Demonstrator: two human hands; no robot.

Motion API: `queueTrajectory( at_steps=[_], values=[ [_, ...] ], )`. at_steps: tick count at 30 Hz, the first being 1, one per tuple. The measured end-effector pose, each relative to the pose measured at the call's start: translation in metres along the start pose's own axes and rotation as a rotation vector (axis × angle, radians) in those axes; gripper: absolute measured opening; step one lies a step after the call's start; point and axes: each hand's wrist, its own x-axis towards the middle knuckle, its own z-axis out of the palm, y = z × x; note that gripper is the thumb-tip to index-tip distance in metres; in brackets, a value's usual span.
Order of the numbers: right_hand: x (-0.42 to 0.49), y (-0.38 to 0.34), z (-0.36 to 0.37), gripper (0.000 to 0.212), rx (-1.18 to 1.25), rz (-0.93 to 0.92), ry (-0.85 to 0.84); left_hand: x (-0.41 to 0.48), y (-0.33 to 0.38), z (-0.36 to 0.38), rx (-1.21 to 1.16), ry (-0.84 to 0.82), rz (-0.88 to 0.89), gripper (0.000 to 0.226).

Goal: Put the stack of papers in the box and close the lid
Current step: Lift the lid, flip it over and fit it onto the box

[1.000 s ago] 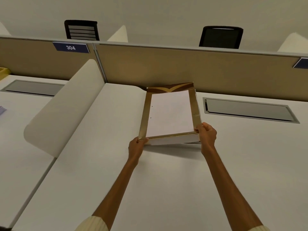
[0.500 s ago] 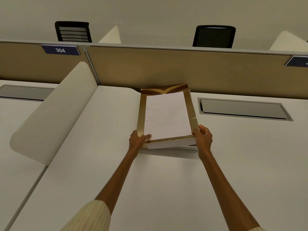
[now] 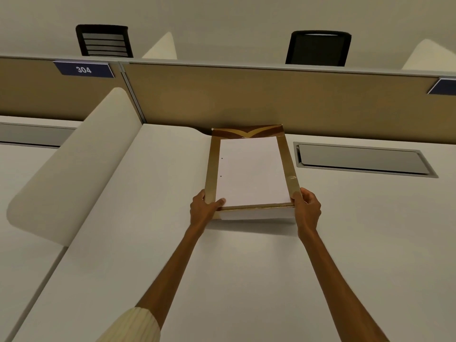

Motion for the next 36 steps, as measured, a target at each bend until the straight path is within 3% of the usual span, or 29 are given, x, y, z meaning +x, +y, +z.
queueTrajectory(
  at_steps=[3, 10, 17, 24, 28, 32, 36],
  values=[
    [-0.002, 0.004, 0.0, 0.03, -0.049, 0.0, 0.033, -0.001, 0.002, -0.001, 0.067, -0.01, 0.026, 0.058],
    [-0.001, 0.012, -0.001, 0.029, -0.077, 0.072, 0.046, -0.002, 0.006, 0.002, 0.175, -0.023, 0.023, 0.073],
    [-0.012, 0.032, -0.002, 0.034, -0.178, -0.009, -0.027, -0.004, -0.004, 0.012, 0.159, 0.007, 0.026, 0.063],
    [-0.022, 0.042, 0.0, 0.043, -0.198, -0.067, -0.045, -0.004, -0.01, 0.015, 0.15, 0.002, 0.02, 0.079],
    [-0.018, 0.042, -0.005, 0.044, -0.148, -0.047, -0.072, 0.002, -0.015, 0.012, 0.121, -0.007, 0.047, 0.067],
    [0.008, 0.027, -0.006, 0.052, -0.095, -0.022, -0.045, 0.018, -0.004, 0.007, 0.049, 0.075, 0.014, 0.076],
    [0.051, -0.002, 0.013, 0.049, -0.079, -0.033, -0.055, 0.054, 0.024, 0.01, -0.005, 0.117, 0.051, 0.059]
  ],
)
